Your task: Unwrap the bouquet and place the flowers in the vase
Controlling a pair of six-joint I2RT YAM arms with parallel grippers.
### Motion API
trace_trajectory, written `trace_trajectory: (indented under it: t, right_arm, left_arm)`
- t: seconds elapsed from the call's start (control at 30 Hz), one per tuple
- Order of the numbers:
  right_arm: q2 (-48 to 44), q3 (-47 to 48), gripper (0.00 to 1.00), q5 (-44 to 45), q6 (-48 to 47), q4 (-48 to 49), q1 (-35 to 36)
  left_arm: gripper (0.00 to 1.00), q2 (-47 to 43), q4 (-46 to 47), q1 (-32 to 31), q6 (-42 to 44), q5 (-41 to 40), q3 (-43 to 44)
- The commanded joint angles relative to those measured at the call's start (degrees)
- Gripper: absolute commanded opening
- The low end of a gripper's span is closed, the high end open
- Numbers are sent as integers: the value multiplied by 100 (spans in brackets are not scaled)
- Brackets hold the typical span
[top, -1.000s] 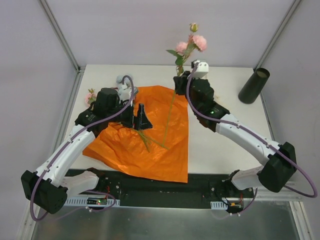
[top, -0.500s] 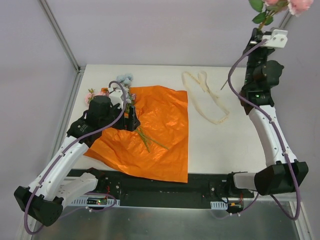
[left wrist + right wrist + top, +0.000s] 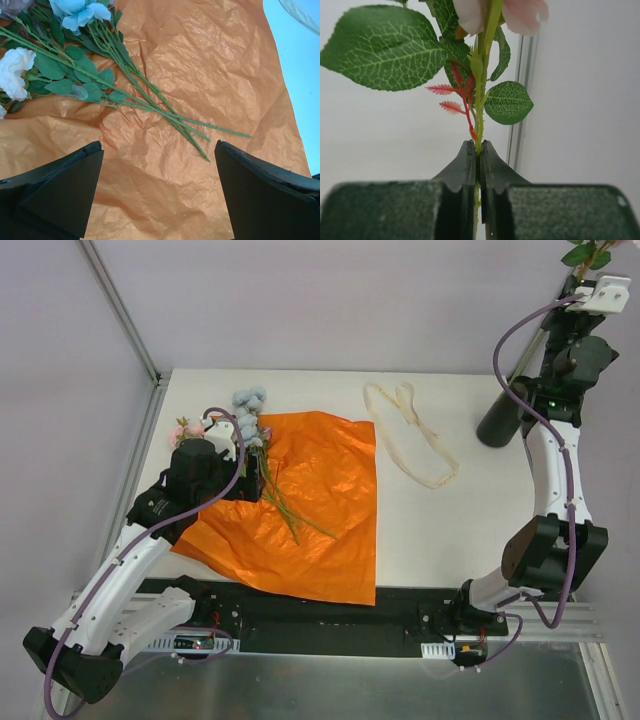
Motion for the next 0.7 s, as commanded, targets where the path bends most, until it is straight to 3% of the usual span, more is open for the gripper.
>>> trace_trajectory:
  t: [0.0, 0.27, 0.67]
  right_arm:
    - [224, 709, 0, -579, 159, 485, -110]
    - [778, 1563, 0, -650, -254, 204, -188]
    - [901, 1449, 0, -904, -545, -7, -417]
  left_arm:
    - [99, -13, 7, -39, 190, -208, -58]
    - [99, -13, -2, -39, 225, -261, -67]
    - [99, 128, 7, -39, 234, -208, -23]
